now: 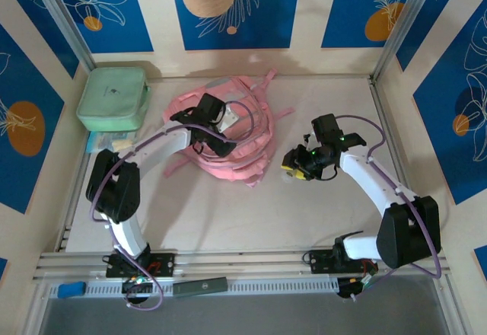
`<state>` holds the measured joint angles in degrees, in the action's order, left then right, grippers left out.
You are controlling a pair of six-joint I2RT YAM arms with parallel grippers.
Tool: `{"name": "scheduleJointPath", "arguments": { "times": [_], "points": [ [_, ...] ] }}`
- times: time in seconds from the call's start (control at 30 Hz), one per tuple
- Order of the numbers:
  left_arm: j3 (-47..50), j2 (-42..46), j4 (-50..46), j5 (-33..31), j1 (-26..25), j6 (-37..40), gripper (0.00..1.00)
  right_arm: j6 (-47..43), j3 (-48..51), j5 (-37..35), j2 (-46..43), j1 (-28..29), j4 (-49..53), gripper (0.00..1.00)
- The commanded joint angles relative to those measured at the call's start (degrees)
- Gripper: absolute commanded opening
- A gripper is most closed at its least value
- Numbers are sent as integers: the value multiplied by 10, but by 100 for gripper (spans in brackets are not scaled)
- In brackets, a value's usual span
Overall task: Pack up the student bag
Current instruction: Open the student bag at the top-center of the table, then place the loose stationery in the student bag.
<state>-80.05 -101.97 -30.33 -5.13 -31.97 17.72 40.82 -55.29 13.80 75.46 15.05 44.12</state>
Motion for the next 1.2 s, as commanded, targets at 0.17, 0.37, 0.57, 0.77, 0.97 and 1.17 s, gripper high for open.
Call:
{"name": "scheduleJointPath", "arguments": {
  "times": [0.17,0.37,0.57,0.77,0.97,1.17],
  "points": [
    [-34,3,11,-12,28,3,85,-8,-19,19,5,4,-3,43],
    [-32,20,25,50,41,-17,61,-9,-22,20,7,4,-4,43],
    [-57,-9,16,33,42,-26,39,-10,-32,25,14,6,-4,42],
    [-61,-10,37,36,45,-34,18,-15,-34,24,16,7,0,42],
    [-79,-18,18,45,44,-38,0,-15,-36,23,16,8,-2,42],
    [-69,21,25,73,22,-129,0,-16,-77,9,38,41,7,42]
  ]
}}
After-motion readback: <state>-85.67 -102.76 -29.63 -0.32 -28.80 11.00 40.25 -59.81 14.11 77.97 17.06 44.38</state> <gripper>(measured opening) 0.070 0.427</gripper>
